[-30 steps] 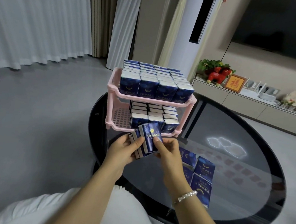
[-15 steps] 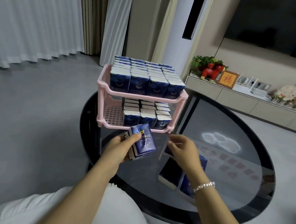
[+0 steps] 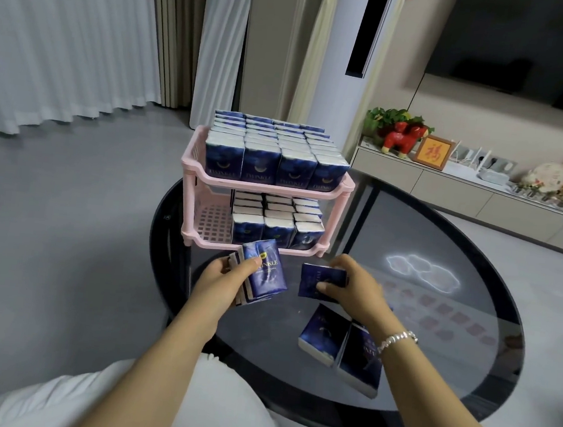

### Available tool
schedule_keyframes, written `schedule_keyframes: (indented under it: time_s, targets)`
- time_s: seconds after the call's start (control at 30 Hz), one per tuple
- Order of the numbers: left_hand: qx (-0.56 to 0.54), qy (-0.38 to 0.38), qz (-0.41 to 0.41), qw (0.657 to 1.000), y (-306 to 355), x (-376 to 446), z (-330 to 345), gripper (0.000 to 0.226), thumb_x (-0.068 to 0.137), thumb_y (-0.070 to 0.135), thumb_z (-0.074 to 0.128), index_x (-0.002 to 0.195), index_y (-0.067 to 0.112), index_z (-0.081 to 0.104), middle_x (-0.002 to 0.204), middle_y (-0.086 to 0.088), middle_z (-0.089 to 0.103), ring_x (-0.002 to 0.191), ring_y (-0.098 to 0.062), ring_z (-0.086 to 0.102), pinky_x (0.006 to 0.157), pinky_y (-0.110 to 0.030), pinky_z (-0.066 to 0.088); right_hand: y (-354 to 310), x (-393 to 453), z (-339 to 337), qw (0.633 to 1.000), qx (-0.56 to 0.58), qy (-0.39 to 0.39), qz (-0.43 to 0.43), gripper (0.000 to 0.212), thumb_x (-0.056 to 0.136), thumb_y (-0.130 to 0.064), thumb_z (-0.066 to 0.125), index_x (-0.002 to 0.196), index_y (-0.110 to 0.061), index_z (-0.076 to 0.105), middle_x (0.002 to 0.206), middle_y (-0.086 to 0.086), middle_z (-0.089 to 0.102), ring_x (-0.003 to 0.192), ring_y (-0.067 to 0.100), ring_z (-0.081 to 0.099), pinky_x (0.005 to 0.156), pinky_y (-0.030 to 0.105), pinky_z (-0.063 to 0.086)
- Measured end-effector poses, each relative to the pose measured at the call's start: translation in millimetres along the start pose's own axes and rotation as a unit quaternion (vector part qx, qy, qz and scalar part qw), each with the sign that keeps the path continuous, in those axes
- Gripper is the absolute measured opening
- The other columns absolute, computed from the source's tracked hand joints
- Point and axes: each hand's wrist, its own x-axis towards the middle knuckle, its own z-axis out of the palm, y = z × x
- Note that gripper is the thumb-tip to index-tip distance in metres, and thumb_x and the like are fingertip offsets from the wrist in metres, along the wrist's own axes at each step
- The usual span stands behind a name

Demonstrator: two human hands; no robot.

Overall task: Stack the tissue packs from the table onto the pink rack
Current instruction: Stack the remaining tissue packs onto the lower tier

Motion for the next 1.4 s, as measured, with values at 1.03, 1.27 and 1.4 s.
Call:
schedule_keyframes:
  time_s: [1.03, 1.27, 1.4]
  targets:
    - [0.100, -0.187, 0.076, 0.974, 2.9, 0.6, -27.6, 0.104, 0.051, 0.037, 0.085, 0.141, 0.032, 0.034, 0.131, 0.008, 0.058, 0.119, -0.010, 0.056, 0.105, -0.039, 0.044, -40.1, 8.1, 5.8, 0.893, 0.304, -0.315, -0.103, 0.095, 0.073, -0.018, 0.074, 0.148, -0.033, 0.018, 0.143, -0.008, 0.036, 0.131, 0.007, 0.038, 0.095, 0.020, 0.043]
    - [0.280, -0.206, 0.079, 0.934, 3.8, 2.2, -41.4, 0.118, 0.071, 0.021, 0.082, 0.150, 0.040, -0.003, 0.151, 0.020, 0.015, 0.137, 0.001, 0.019, 0.109, -0.019, 0.024, -49.1, 20.7, 13.7, 0.922, 0.117, -0.340, -0.141, 0.104, 0.070, -0.015, 0.082, 0.148, -0.032, 0.016, 0.150, -0.008, 0.031, 0.135, 0.012, 0.035, 0.105, 0.026, 0.037]
    - [0.394, -0.186, 0.078, 0.897, 2.2, 0.9, -45.4, 0.120, 0.080, 0.027, 0.074, 0.145, 0.032, -0.026, 0.155, 0.018, -0.015, 0.142, -0.002, 0.004, 0.110, -0.018, 0.016, -61.0, 14.3, 8.9, 0.937, 0.020, -0.290, -0.195, 0.111, 0.067, -0.028, 0.083, 0.149, -0.036, 0.009, 0.148, -0.014, 0.029, 0.123, 0.003, 0.034, 0.098, 0.021, 0.033]
